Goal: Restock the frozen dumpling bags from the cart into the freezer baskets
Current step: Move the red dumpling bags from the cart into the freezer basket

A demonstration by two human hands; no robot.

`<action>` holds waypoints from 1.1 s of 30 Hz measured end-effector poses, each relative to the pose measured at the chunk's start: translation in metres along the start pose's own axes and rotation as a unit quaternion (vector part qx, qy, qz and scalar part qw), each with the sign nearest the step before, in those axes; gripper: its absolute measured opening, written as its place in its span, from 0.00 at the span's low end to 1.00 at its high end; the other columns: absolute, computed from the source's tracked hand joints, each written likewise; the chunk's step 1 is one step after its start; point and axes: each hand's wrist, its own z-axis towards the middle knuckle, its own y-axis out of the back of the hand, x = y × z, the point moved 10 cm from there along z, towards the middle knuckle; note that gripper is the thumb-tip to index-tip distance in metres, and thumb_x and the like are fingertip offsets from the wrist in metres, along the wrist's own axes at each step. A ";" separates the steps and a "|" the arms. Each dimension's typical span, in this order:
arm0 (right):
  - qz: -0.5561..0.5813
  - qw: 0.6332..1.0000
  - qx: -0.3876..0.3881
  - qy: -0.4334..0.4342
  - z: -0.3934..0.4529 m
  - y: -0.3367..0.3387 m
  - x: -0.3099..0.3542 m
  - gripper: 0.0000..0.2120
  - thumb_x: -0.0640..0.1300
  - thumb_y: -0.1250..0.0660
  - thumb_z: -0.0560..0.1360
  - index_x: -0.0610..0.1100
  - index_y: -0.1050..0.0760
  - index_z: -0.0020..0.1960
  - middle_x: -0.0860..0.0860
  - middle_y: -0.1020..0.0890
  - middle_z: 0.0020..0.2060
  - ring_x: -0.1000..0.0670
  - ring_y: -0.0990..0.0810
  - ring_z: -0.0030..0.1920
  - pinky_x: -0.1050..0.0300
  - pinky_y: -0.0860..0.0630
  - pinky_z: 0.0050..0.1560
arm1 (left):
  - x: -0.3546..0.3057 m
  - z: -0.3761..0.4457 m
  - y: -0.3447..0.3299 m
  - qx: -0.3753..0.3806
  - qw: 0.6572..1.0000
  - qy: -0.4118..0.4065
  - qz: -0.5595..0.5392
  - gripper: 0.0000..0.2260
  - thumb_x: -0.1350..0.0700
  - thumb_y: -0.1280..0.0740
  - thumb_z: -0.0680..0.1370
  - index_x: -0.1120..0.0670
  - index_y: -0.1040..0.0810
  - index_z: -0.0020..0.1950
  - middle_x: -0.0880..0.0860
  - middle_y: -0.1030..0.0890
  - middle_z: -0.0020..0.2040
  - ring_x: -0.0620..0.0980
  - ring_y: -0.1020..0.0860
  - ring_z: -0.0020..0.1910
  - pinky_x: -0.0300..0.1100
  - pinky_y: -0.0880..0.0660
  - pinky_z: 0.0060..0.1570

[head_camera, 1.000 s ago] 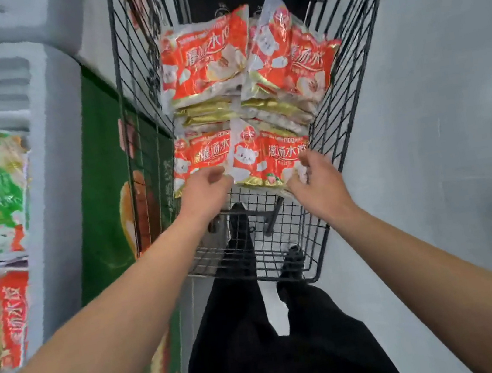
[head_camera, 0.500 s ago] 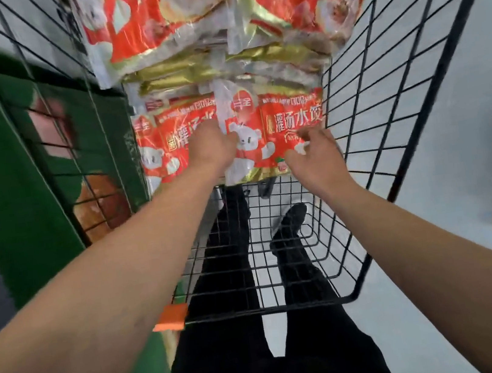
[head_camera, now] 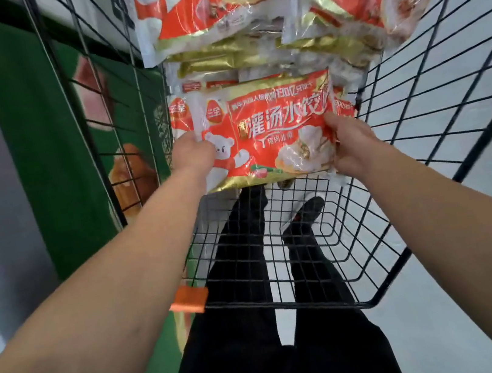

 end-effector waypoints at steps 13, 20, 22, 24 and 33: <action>-0.077 0.979 0.027 0.187 -0.101 0.035 0.013 0.10 0.44 0.37 0.81 0.44 0.19 0.46 0.47 0.13 0.43 0.46 0.14 0.46 0.43 0.17 0.52 | 0.025 -0.120 0.042 -0.046 0.975 -0.038 -0.216 0.05 0.57 0.30 0.78 0.53 0.18 0.42 0.54 0.14 0.45 0.56 0.15 0.46 0.54 0.18 0.50; -0.033 0.959 0.158 0.232 -0.207 0.056 -0.006 0.09 0.41 0.39 0.82 0.42 0.21 0.48 0.47 0.13 0.42 0.46 0.14 0.42 0.46 0.17 0.42 | 0.080 -0.254 0.086 -0.081 0.901 -0.085 -0.418 0.03 0.65 0.29 0.76 0.59 0.20 0.43 0.62 0.14 0.45 0.62 0.15 0.45 0.63 0.19 0.48; -0.055 0.947 0.186 0.257 -0.239 0.058 -0.014 0.09 0.41 0.38 0.81 0.43 0.21 0.45 0.50 0.13 0.37 0.48 0.14 0.38 0.49 0.18 0.40 | 0.107 -0.292 0.095 -0.095 0.887 -0.100 -0.440 0.02 0.64 0.30 0.76 0.62 0.19 0.47 0.63 0.15 0.47 0.62 0.15 0.45 0.62 0.18 0.47; -0.091 0.933 0.201 0.284 -0.269 0.054 -0.024 0.08 0.42 0.36 0.80 0.43 0.21 0.44 0.49 0.13 0.38 0.47 0.13 0.40 0.51 0.19 0.39 | 0.139 -0.328 0.105 -0.100 0.872 -0.120 -0.465 0.07 0.63 0.31 0.77 0.64 0.19 0.54 0.64 0.15 0.50 0.63 0.15 0.46 0.63 0.19 0.48; -0.248 0.856 0.274 0.362 -0.395 -0.009 -0.111 0.08 0.43 0.35 0.80 0.44 0.21 0.44 0.47 0.14 0.44 0.47 0.16 0.41 0.51 0.20 0.43 | 0.295 -0.431 0.154 -0.180 0.796 -0.134 -0.563 0.04 0.63 0.35 0.81 0.61 0.20 0.50 0.61 0.14 0.45 0.58 0.14 0.42 0.54 0.18 0.44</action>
